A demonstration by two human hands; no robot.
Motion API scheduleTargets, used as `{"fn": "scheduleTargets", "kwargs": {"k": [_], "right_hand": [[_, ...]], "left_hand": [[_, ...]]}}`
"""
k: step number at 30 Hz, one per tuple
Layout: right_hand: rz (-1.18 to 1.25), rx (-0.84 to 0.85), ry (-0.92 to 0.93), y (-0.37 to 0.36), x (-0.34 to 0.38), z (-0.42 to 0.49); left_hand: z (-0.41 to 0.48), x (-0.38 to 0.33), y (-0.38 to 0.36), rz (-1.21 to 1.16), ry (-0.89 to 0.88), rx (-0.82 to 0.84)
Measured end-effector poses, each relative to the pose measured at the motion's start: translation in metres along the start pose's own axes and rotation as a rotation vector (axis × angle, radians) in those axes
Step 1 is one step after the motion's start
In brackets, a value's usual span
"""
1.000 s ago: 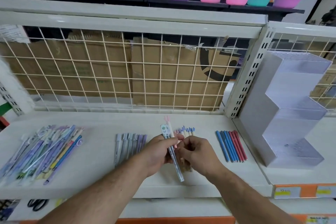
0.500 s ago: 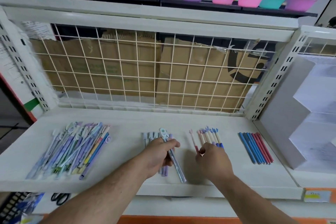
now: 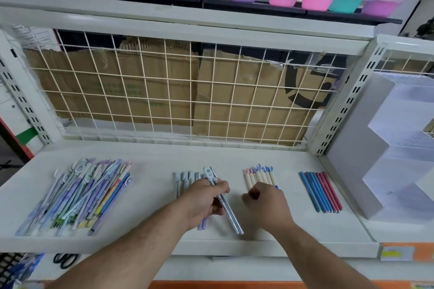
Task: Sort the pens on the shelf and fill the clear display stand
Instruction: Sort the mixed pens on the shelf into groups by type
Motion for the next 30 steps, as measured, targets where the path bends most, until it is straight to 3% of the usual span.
{"fn": "scheduleTargets", "kwargs": {"k": [3, 5, 8, 13, 19, 25, 30], "right_hand": [[0.473, 0.191, -0.009, 0.004, 0.008, -0.006], [0.537, 0.314, 0.04, 0.004, 0.012, -0.011], [0.513, 0.339, 0.109, 0.001, 0.018, -0.015], [0.548, 0.308, 0.063, -0.008, 0.029, -0.014], [0.487, 0.314, 0.025, -0.028, 0.051, -0.014], [0.365, 0.273, 0.032, -0.052, 0.071, -0.01], [0.321, 0.239, 0.021, -0.066, 0.078, -0.004]], "left_hand": [[-0.001, 0.0, -0.003, -0.01, -0.017, 0.004], [-0.002, 0.0, -0.004, -0.025, -0.029, 0.011], [-0.005, 0.001, -0.003, -0.015, -0.056, 0.003], [-0.013, 0.001, 0.011, -0.024, -0.096, -0.044], [-0.021, 0.002, 0.047, 0.099, -0.131, -0.239], [-0.03, 0.001, 0.094, 0.41, -0.096, -0.455], [-0.029, 0.0, 0.114, 0.608, -0.098, -0.488]]}}
Point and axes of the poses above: each hand's wrist, its own z-axis towards the middle knuckle, its own y-axis out of the back of the hand, x = y × z, the point moved 1 cm from there along z, towards the middle knuckle, and after that the axes turned 3 degrees about y, right-handed, at the moved point
